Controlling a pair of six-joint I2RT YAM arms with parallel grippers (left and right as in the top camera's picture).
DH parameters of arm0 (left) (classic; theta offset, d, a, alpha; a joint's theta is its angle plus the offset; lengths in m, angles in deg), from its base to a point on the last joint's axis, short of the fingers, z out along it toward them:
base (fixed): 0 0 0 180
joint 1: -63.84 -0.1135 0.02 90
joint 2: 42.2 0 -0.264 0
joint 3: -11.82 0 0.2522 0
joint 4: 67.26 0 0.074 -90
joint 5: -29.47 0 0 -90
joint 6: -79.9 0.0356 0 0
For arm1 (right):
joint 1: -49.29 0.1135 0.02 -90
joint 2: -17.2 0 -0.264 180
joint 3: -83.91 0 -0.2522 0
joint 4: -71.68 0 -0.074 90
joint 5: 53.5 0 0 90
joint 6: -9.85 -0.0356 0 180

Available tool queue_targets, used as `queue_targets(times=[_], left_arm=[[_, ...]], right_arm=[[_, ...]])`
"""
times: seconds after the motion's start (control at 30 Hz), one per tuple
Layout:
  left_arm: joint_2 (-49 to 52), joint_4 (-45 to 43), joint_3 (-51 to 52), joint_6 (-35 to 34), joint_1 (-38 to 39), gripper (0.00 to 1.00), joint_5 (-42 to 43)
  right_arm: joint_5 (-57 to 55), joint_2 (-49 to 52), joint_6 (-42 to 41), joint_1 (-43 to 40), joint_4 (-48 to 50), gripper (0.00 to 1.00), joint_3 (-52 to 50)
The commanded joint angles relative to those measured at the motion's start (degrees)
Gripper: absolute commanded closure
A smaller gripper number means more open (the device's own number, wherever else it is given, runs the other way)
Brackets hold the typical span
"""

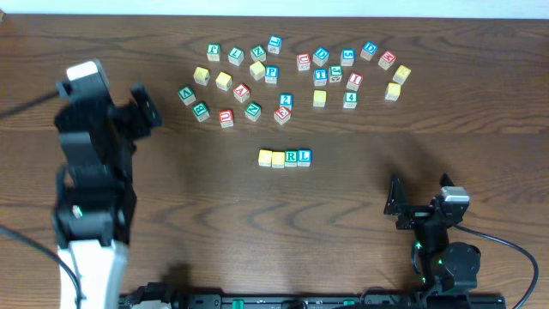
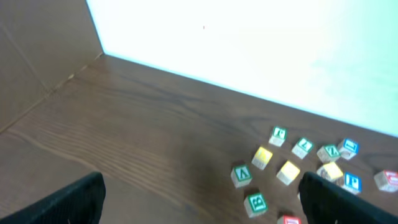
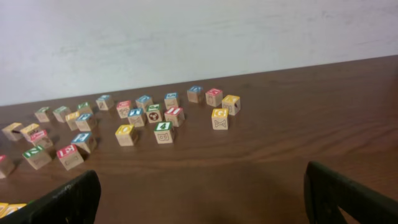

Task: Spell out CORL

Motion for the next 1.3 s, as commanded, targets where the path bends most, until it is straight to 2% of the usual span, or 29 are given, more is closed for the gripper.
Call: queue_targets(times=[0.0,0.2,0.33,0.43,0.6,0.73,0.87,1.27], left_arm=[[-13.09,-10.82,17.75,3.45,-0.24,0.02,1.42],[-29.22,-21.18,35.95,6.32,-0.24,0.02,1.42],[-39.74,-22.34,45.24,7.58,-0.26,0.02,1.38],[-47.04,-22.36,51.17,11.45,-0.28,0.02,1.4],[-53.88,-21.99,56.15,13.0,-0.31,0.02,1.18],[-56.83,-21.62,59.67,13.0,-0.31,0.02,1.2],[-58.75,-16.04,59.6,13.0,-0.31,0.02,1.2],[-58.1,-16.24,59.6,12.98,-0.28,0.02,1.2]], right_arm=[[0.35,-0.35,0.66,-0.44,-0.24,0.01,-0.09],[0.35,-0.35,0.66,-0.44,-0.24,0.01,-0.09],[0.35,-0.35,0.66,-0.44,-0.24,0.01,-0.09],[0.33,-0.35,0.66,-0.44,-0.24,0.01,-0.09],[0.35,-0.35,0.66,-0.44,-0.24,0.01,-0.09],[0.33,-0.35,0.63,-0.44,-0.24,0.01,-0.09],[0.35,-0.35,0.66,-0.44,-0.24,0.01,-0.09],[0.35,-0.35,0.66,-0.44,-0.24,0.01,-0.09]])
